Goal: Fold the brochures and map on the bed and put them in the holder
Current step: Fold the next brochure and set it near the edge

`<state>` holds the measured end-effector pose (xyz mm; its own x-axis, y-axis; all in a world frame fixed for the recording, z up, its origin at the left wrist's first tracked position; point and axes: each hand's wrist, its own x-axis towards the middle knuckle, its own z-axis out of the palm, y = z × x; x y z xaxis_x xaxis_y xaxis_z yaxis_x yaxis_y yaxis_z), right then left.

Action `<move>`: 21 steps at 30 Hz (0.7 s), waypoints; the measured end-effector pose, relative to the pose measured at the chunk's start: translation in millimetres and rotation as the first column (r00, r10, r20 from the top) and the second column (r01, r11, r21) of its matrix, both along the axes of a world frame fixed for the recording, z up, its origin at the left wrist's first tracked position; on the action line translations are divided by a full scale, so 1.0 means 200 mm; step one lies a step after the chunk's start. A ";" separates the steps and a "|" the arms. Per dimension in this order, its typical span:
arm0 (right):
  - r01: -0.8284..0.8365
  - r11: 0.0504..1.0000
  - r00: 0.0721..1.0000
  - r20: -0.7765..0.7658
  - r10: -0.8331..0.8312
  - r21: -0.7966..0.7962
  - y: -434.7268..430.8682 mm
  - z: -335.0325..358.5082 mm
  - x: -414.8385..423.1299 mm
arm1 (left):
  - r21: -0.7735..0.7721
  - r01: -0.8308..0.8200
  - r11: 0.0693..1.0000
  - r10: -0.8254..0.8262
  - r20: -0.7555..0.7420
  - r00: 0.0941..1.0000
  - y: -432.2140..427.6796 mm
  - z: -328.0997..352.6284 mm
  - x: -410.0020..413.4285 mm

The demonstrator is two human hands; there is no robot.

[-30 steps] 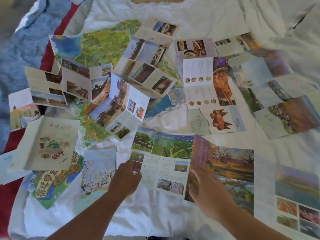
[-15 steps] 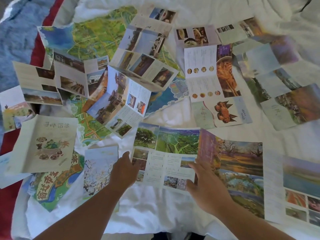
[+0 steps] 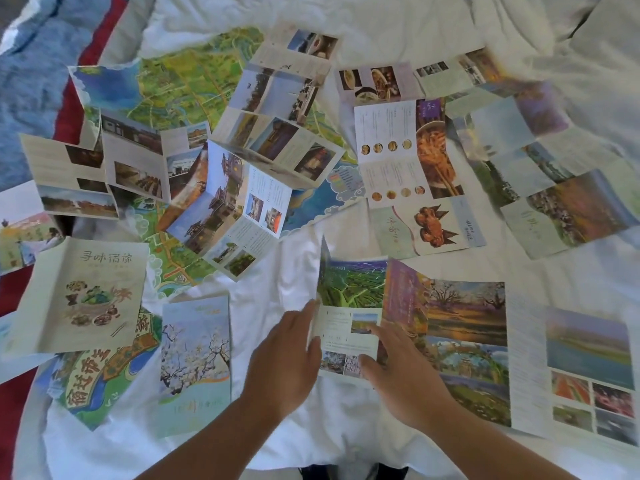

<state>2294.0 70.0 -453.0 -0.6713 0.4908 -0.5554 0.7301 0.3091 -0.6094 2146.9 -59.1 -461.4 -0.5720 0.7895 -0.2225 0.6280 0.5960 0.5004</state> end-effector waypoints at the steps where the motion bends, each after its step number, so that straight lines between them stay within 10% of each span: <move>1: 0.012 1.000 1.000 0.002 -0.012 -0.013 0.00 0.00 0.00 | -0.001 0.026 1.000 -0.026 0.002 1.000 0.02 0.00 0.03; 21: 0.133 0.983 0.991 0.004 -0.134 -0.126 0.07 0.01 0.16 | -0.211 0.089 0.973 -0.050 0.185 0.982 0.26 -0.11 0.35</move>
<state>2326.4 83.9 -451.2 -0.6071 0.5028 -0.6153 0.7568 0.1297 -0.6407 2216.4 -8.1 -484.0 -0.4535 0.7474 -0.4855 0.5848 0.6606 0.4707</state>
